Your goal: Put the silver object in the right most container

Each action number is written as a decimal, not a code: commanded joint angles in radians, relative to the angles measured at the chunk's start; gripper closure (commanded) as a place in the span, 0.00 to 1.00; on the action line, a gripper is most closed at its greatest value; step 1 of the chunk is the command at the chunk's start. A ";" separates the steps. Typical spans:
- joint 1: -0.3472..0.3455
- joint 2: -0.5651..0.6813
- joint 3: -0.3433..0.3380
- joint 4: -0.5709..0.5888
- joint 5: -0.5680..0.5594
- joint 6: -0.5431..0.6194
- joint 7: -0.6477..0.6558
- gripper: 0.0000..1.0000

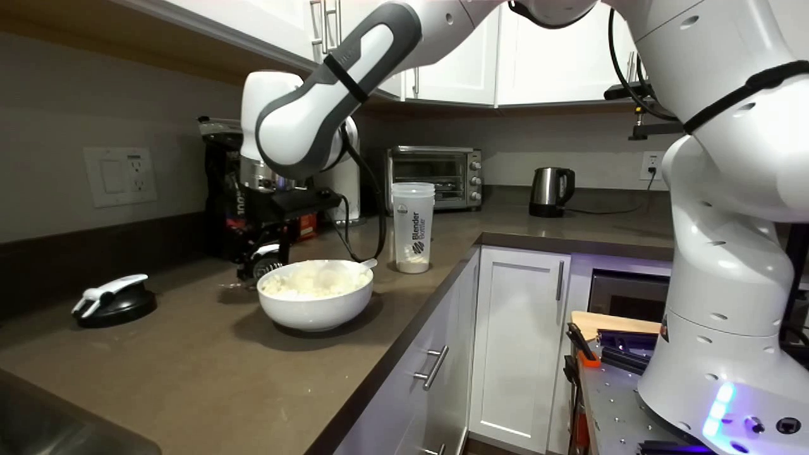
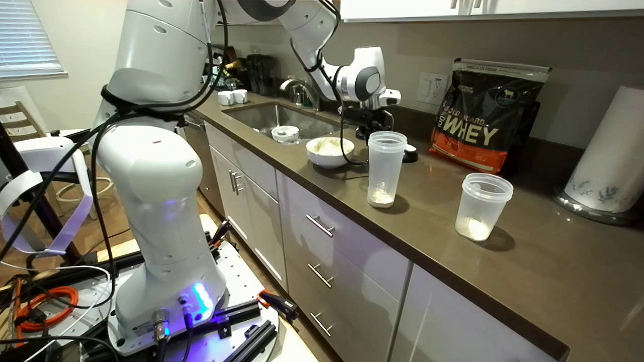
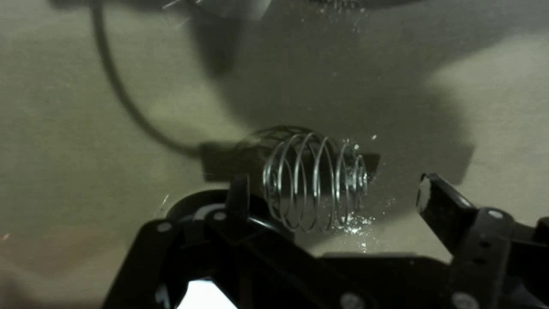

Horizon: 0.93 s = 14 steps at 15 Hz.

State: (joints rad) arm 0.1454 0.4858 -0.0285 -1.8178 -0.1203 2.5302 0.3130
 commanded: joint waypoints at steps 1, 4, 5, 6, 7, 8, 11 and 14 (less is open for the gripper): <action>-0.026 -0.031 0.017 -0.041 0.048 0.006 -0.043 0.00; -0.031 -0.029 0.020 -0.042 0.065 0.010 -0.044 0.00; -0.033 -0.029 0.022 -0.042 0.072 0.012 -0.045 0.25; -0.033 -0.029 0.022 -0.041 0.076 0.011 -0.044 0.26; -0.032 -0.028 0.021 -0.041 0.078 0.010 -0.044 0.29; -0.031 -0.028 0.020 -0.041 0.079 0.010 -0.043 0.39; -0.030 -0.030 0.019 -0.041 0.079 0.008 -0.041 0.33; -0.029 -0.033 0.017 -0.042 0.076 0.006 -0.040 0.28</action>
State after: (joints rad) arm 0.1331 0.4857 -0.0247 -1.8253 -0.0745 2.5301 0.3122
